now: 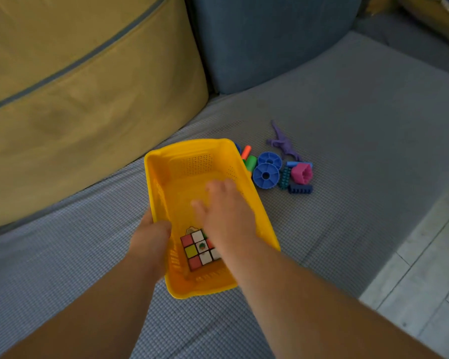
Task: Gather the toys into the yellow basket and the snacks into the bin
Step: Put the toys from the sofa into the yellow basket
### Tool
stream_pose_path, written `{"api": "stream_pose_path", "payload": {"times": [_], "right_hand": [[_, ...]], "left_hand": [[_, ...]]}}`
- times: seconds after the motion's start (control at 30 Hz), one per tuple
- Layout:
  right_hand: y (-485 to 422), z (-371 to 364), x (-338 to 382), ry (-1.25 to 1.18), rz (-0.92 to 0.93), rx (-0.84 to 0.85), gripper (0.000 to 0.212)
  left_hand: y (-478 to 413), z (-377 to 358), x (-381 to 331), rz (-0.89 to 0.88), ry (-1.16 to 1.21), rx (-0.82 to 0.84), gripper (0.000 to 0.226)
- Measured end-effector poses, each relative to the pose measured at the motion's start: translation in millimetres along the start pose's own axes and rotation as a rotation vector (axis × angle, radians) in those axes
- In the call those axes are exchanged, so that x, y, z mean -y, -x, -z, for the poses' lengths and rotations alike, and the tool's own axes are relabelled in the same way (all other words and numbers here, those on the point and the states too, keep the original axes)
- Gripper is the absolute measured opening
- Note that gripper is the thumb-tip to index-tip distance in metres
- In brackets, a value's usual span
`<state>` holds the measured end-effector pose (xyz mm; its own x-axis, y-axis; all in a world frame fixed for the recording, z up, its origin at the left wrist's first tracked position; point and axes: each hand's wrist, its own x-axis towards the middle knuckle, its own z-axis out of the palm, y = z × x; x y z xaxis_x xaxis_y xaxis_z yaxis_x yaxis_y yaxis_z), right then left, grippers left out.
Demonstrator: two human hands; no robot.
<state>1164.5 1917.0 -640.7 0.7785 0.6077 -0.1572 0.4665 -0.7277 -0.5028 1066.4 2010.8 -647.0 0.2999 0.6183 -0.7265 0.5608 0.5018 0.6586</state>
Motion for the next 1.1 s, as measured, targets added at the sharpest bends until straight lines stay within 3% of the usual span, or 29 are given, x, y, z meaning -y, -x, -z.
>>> {"api": "stream_pose_path", "payload": {"times": [0.1,0.17,0.37,0.53,0.63,0.7,0.8,0.87,0.9,0.97,1.03,1.1], "right_hand": [[-40.9,17.6,-30.0,-0.107,-0.073,-0.238,0.037],[-67.0,20.7,-56.3,-0.087,-0.143,-0.266,0.034],[-111.7,-3.3,-119.9,0.083,-0.304,-0.014,0.055],[-117.1,-19.8,-126.7,0.257,-0.367,0.096,0.057],[-112.5,-18.1,-125.5,0.273,-0.333,0.016,0.043],[-108.7,-8.3,-124.1,0.146,-0.349,-0.025,0.038],[-102.7,23.8,-108.1,-0.173,-0.297,-0.314,0.034],[-96.3,40.8,-80.9,-0.293,-0.137,-0.449,0.025],[-90.9,45.0,-63.3,-0.343,-0.041,-0.418,0.023],[-77.5,39.2,-29.0,-0.383,0.142,-0.165,0.024],[-63.0,15.3,-5.1,-0.282,0.286,0.137,0.025],[-49.0,-14.5,5.8,-0.163,0.334,0.314,0.026]], "left_hand": [[2.2,1.3,-0.5,0.014,0.001,0.003,0.041],[-1.4,3.5,1.3,0.034,0.034,0.02,0.044],[-5.9,9.2,-0.7,0.039,0.081,0.12,0.065],[-10.4,11.2,1.3,0.031,0.112,0.168,0.065],[-10.2,11.6,2.8,0.052,0.152,0.152,0.058],[-8.8,10.4,2.7,0.068,0.168,0.139,0.052],[-3.8,8.2,0.5,0.075,0.178,0.13,0.05],[1.2,7.5,-2.2,0.066,0.169,0.132,0.052],[3.4,6.9,-3.8,0.062,0.164,0.133,0.054],[6.9,5.1,-6.8,0.053,0.167,0.138,0.054],[8.4,3.4,-8.1,0.042,0.157,0.148,0.052],[8.1,2.6,-8.3,0.04,0.168,0.15,0.057]]}}
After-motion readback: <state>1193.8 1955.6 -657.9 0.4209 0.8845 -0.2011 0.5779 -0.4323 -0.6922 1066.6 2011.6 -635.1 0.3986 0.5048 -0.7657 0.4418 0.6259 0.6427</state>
